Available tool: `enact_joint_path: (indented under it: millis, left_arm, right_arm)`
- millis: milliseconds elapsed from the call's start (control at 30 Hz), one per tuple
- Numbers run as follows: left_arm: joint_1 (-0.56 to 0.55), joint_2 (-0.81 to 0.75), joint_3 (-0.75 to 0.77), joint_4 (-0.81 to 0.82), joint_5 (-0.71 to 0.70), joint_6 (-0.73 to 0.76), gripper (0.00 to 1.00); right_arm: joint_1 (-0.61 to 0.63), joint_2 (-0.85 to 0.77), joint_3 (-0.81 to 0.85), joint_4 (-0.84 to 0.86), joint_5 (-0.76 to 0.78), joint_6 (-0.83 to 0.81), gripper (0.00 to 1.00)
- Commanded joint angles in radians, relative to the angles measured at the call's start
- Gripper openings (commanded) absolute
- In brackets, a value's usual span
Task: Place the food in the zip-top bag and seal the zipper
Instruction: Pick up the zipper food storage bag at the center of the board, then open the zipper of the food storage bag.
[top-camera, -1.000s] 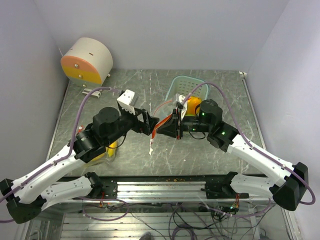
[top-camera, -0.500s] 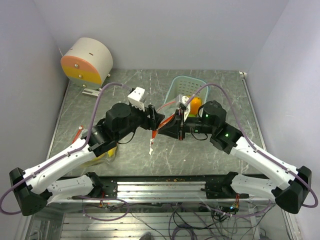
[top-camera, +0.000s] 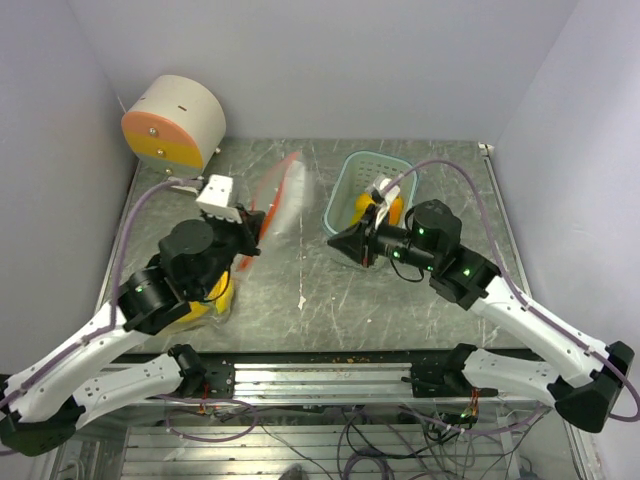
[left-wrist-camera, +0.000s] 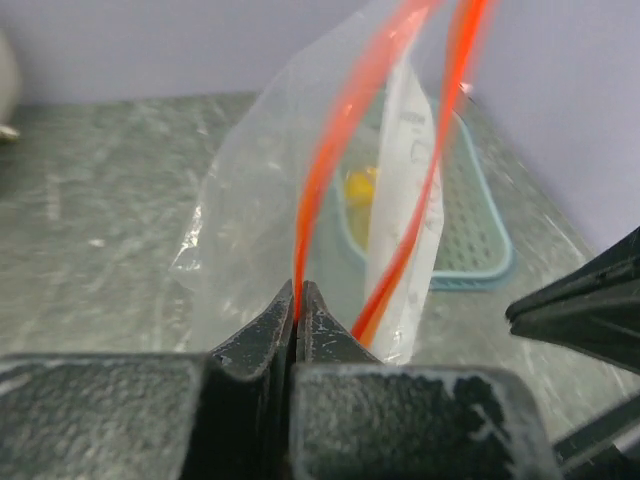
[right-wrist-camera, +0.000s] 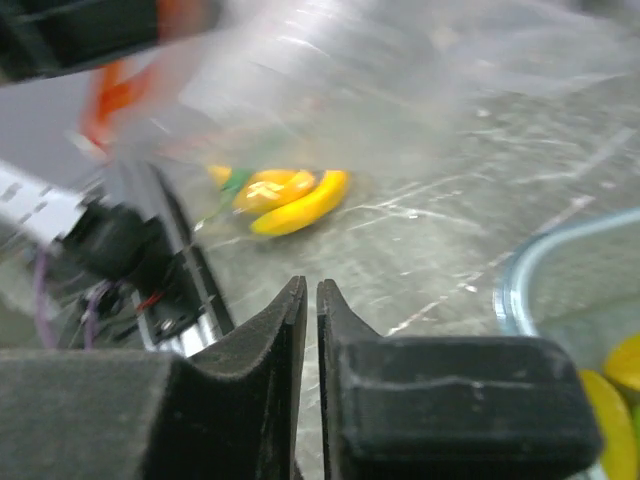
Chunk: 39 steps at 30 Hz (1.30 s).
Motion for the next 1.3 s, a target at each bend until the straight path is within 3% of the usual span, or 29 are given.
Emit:
enact_joint_path:
  millis: [0, 133, 167, 367, 700, 1267]
  left_arm:
    - [0.006, -0.059, 0.074, -0.128, -0.23, 0.065, 0.07]
    - [0.005, -0.05, 0.084, -0.195, -0.285, 0.057, 0.07]
    - [0.006, -0.042, 0.078, -0.2, -0.293, 0.049, 0.07]
    - [0.006, 0.019, 0.032, -0.186, -0.297, 0.0, 0.07]
    - [0.005, 0.079, -0.046, -0.098, -0.265, -0.037, 0.07]
    - [0.005, 0.109, -0.065, -0.041, -0.238, -0.057, 0.07]
  right_arm:
    - [-0.004, 0.087, 0.111, -0.06, 0.29, 0.114, 0.17]
    - [-0.003, 0.196, 0.189, 0.021, 0.293, 0.179, 0.42]
    - [-0.002, 0.223, 0.208, 0.035, 0.299, 0.197, 0.44]
    - [0.046, 0.375, 0.333, 0.079, 0.31, 0.232, 0.47]
    - [0.098, 0.377, 0.337, 0.183, 0.389, 0.317, 0.49]
    - [0.243, 0.56, 0.54, -0.103, 0.793, 0.405, 0.46]
